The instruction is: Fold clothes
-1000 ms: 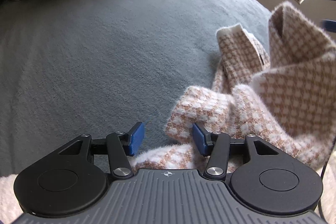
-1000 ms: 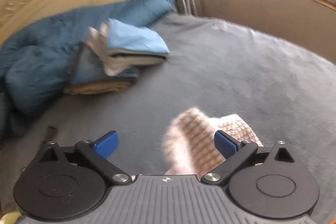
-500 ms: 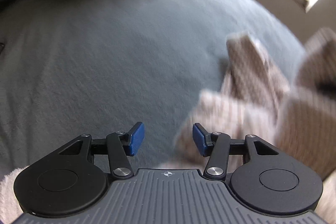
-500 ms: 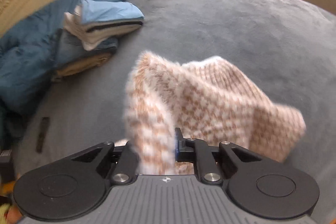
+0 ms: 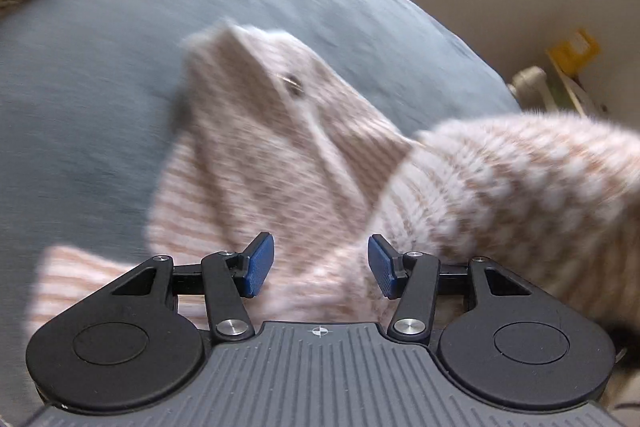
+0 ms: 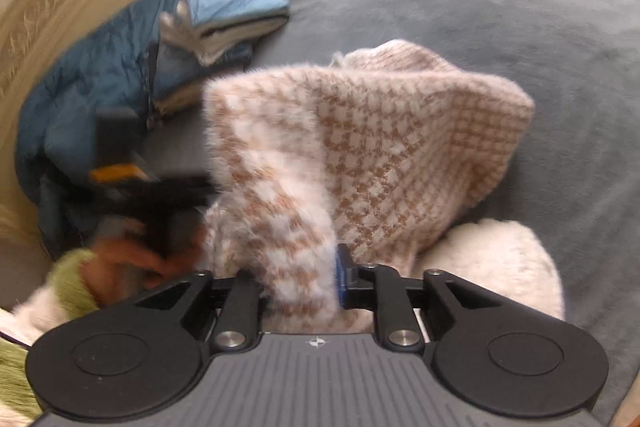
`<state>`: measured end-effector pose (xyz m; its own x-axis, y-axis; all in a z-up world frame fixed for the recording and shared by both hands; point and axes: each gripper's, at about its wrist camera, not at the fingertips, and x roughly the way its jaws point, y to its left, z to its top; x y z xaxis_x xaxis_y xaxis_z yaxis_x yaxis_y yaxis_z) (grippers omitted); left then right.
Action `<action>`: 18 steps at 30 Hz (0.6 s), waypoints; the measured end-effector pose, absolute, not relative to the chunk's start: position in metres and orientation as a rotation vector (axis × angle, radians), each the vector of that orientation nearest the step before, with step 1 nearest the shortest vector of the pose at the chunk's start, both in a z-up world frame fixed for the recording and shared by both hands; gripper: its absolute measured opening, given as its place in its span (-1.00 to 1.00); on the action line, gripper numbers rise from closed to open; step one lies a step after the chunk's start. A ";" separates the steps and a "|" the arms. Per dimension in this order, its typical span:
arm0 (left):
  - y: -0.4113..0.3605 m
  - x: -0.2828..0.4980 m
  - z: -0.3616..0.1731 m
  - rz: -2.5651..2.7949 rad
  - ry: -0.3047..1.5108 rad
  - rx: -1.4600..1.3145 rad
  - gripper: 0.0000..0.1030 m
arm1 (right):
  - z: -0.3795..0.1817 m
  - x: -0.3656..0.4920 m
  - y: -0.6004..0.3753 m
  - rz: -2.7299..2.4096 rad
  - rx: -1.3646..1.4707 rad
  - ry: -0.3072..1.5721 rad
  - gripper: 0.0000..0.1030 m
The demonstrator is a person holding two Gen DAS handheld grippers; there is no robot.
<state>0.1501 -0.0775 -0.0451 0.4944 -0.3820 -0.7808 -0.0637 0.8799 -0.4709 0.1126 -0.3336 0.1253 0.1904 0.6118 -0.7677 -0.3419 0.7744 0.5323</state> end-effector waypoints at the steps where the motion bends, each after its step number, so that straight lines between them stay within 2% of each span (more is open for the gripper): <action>1: -0.084 0.151 -0.045 -0.216 1.048 -0.469 0.01 | 0.126 0.117 -0.346 0.681 0.320 1.204 -0.41; 2: -0.089 0.151 -0.044 -0.223 1.050 -0.455 0.01 | 0.126 0.123 -0.357 0.686 0.372 1.203 -0.24; 4: -0.096 0.150 -0.042 -0.230 1.056 -0.418 0.01 | 0.124 0.134 -0.376 0.699 0.475 1.196 -0.06; 7: -0.101 0.149 -0.043 -0.232 1.071 -0.393 0.01 | 0.122 0.151 -0.404 0.733 0.646 1.166 0.30; 9: -0.103 0.150 -0.046 -0.230 1.077 -0.393 0.01 | 0.124 0.159 -0.424 0.758 0.737 1.129 0.46; 11: -0.106 0.151 -0.048 -0.230 1.082 -0.400 0.01 | 0.126 0.168 -0.444 0.729 0.811 1.083 0.82; 12: -0.109 0.151 -0.048 -0.232 1.083 -0.399 0.01 | 0.118 0.176 -0.446 0.706 0.835 1.094 0.91; 13: -0.113 0.150 -0.047 -0.236 1.084 -0.393 0.01 | 0.104 0.186 -0.442 0.680 0.850 1.131 0.99; 18: -0.132 0.146 -0.045 -0.267 1.087 -0.340 0.01 | 0.037 0.237 -0.423 0.543 0.923 1.314 1.00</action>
